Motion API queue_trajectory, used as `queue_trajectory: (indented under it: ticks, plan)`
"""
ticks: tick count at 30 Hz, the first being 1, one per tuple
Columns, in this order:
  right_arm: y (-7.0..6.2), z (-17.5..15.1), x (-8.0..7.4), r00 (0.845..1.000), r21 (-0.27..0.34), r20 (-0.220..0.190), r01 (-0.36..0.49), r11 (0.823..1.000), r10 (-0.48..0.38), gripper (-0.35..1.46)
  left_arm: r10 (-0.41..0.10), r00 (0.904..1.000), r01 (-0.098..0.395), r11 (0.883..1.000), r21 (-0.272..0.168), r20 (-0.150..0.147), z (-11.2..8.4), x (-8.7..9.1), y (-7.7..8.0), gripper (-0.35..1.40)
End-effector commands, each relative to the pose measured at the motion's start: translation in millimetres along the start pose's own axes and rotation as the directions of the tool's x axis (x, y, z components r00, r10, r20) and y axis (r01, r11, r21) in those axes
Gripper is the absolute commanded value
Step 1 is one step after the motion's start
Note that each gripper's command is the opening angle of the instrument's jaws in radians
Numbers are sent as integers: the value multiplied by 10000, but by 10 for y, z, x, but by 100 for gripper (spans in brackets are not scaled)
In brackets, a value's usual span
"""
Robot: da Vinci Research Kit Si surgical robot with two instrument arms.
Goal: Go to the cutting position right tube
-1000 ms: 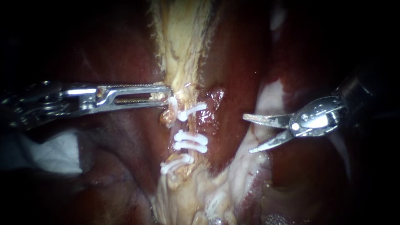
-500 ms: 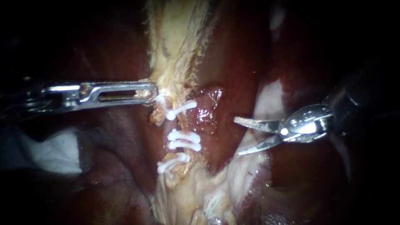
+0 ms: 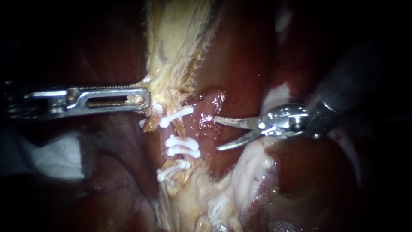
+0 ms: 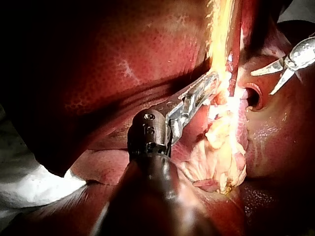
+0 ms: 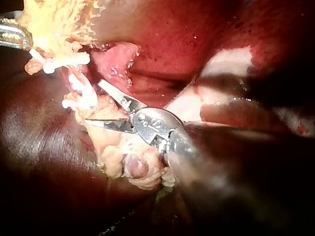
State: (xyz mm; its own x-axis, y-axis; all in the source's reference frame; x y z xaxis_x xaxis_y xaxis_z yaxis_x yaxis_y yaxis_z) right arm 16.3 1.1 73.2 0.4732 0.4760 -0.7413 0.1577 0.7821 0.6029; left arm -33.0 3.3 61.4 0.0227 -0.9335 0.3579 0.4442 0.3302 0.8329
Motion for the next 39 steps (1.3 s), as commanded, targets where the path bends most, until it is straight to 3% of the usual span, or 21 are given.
queue_trajectory:
  ticks: [1, 6, 16, 26, 39]
  plan:
    - [3, 4, 0, 10000, 41, 17, -48, 10000, 48, 97, 1, 10000, -1, 10000, 9, -8, -1, 0, 0, -35]
    - [16, 22, -4, 9996, 210, 88, -270, 9994, 269, 92, -18, 10000, 18, 10000, 40, 40, -3, -2, -4, -35]
    - [25, 46, -20, 9978, 402, 221, -633, 9972, 624, 84, -34, 10000, 34, 10000, 31, 43, -5, -3, -8, -35]
    - [32, 64, -19, 9963, 642, 325, -816, 9946, 796, 77, -36, 10000, 36, 10000, 27, 44, -5, -3, -9, -35]
    - [38, 84, -14, 9972, 845, 119, -745, 9936, 738, 72, -38, 10000, 38, 10000, 21, 49, -4, -3, -10, -35]
